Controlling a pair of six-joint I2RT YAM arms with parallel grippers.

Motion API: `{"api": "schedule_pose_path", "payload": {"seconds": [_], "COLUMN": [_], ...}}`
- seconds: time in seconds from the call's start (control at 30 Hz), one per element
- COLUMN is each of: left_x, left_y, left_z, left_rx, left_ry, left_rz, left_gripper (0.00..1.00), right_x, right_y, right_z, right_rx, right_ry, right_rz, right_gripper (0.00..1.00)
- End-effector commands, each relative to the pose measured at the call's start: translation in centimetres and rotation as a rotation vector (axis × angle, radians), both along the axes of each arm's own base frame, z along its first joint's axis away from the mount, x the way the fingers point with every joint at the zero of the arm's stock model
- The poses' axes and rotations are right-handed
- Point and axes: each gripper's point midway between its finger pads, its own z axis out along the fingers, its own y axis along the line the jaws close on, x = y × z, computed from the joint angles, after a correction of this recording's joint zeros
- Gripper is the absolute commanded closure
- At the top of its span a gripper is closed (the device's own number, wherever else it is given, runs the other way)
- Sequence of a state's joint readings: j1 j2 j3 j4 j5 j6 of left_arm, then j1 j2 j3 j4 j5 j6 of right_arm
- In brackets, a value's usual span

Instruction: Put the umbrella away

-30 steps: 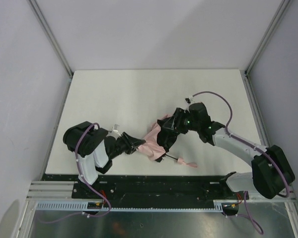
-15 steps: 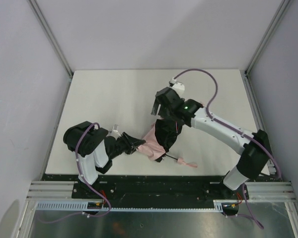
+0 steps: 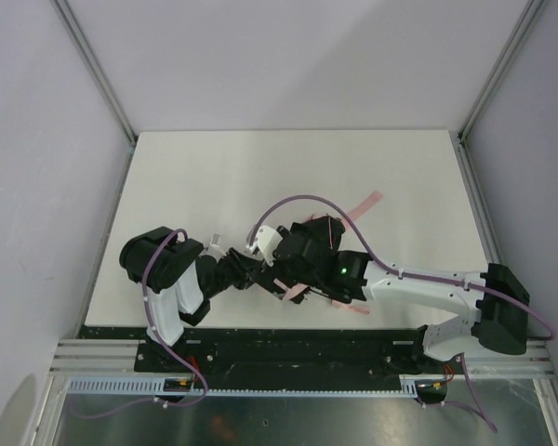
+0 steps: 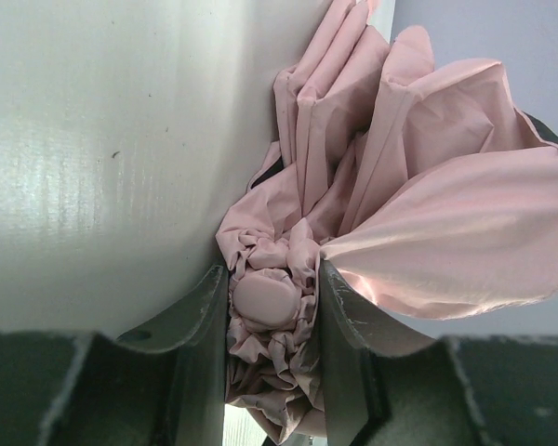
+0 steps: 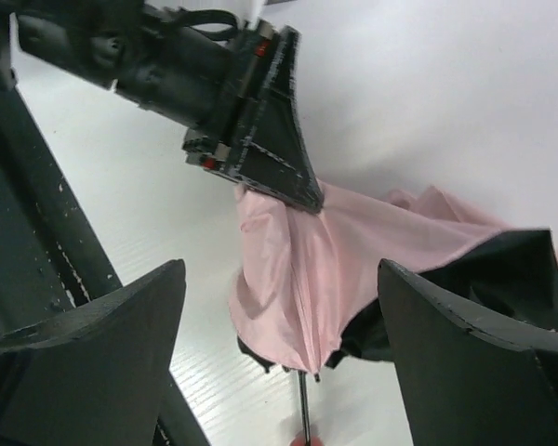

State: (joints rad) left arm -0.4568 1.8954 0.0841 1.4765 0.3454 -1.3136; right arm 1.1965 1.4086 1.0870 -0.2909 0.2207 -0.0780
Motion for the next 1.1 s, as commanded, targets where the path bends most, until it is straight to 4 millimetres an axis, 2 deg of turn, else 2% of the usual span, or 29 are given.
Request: {"api": "schedule_pose_path", "payload": {"seconds": [0.0,0.07,0.2,0.5,0.63,0.83,0.93,1.07], "left_x": [-0.7,-0.9,-1.1,-0.6,-0.1,1.2,1.8,3.1], "left_y": [1.0,1.0,0.8,0.3,0.1,-0.2,-0.1,0.3], "left_z": [-1.7,-1.7,-1.8,-0.8,-0.5,0.5,1.0,2.0], "left_rx": [0.036,0.018,-0.008,-0.029,-0.018,0.017,0.041,0.083], "left_ry": [0.058,0.084,0.132,0.130,0.120,0.091,0.079,0.042], "left_rz": [0.029,0.037,0.038,0.032,0.030,0.027,0.033,0.048], "left_gripper": [1.00,1.00,1.00,1.00,1.00,1.00,1.00,1.00], "right_x": [-1.5,-1.4,0.2,4.3,4.5,3.3,2.4,0.8], "right_y": [2.9,3.4,2.9,0.0,-1.4,-2.3,-2.9,-3.0], "right_z": [-1.4,-3.1,-6.8,-12.9,-16.2,-20.3,-22.4,-24.0], "right_rx": [-0.038,-0.071,-0.160,-0.294,-0.368,-0.339,-0.340,-0.295], "right_ry": [-0.091,-0.082,-0.057,-0.043,0.008,0.183,0.262,0.374], "right_rz": [0.205,0.218,0.204,0.079,0.047,0.009,-0.002,0.019], "right_gripper": [0.12,0.14,0.20,0.17,0.22,0.42,0.64,0.88]}}
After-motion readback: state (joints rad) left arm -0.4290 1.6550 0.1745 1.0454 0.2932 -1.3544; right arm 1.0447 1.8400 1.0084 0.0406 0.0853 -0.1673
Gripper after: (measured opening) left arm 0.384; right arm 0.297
